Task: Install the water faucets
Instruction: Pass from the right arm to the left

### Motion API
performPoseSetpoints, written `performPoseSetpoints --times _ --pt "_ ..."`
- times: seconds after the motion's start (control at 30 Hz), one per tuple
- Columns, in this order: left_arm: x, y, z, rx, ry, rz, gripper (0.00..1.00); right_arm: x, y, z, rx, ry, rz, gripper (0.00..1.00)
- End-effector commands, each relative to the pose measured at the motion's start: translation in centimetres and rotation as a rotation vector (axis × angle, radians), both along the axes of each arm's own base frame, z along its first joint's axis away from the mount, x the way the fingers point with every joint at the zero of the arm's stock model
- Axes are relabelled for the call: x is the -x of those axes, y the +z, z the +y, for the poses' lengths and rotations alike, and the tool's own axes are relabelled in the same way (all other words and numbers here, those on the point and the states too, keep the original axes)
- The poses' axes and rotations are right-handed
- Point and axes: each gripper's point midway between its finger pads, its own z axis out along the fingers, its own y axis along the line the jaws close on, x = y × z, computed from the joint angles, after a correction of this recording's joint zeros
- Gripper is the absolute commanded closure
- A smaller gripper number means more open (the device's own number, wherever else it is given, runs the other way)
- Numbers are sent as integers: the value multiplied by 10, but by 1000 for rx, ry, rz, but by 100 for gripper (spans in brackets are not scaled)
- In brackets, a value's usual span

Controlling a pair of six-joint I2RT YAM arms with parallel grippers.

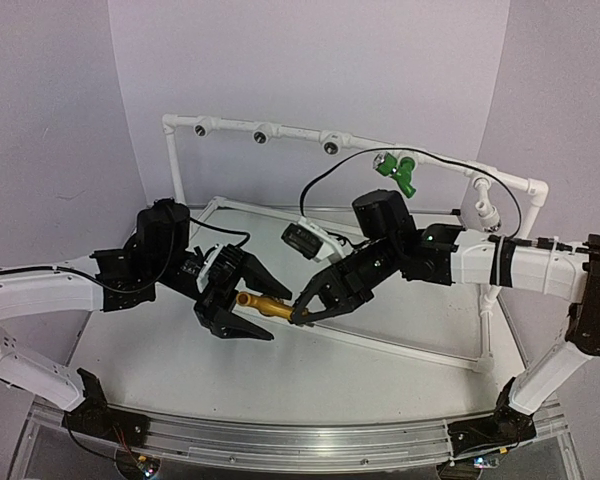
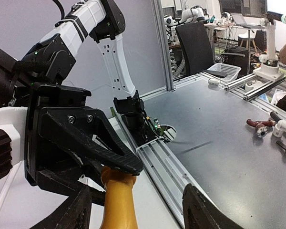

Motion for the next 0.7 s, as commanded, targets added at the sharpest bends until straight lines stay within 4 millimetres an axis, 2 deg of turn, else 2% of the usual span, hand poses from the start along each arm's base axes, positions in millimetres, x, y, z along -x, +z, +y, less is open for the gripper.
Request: performPoseSetpoints --times 0.0,0.07,0.2,0.33,0.43,0.57,0.6,0.63,0.67 --pt "-6 15 -5 40 41 -63 28 -1 36 3 -131 16 -61 100" --pt "-8 16 -4 48 65 -84 30 0 37 2 -131 18 -52 100" --pt "-11 20 -5 67 100 -113 42 0 38 2 -133 16 -42 100" --pt "-14 21 -7 74 121 -129 50 2 45 1 -155 15 -38 100" --pt "-15 22 -7 80 137 -141 63 2 50 0 -166 13 -35 100" --pt "-23 25 -5 87 211 -160 95 2 51 -1 -169 1 -35 100" --pt "-26 26 -4 87 233 -159 100 1 51 0 -166 -6 -35 100" --pt "-27 28 -2 89 251 -154 100 0 51 0 -164 -15 -35 98" --pt "-29 28 -1 85 272 -139 100 -1 49 1 -159 -28 -35 92"
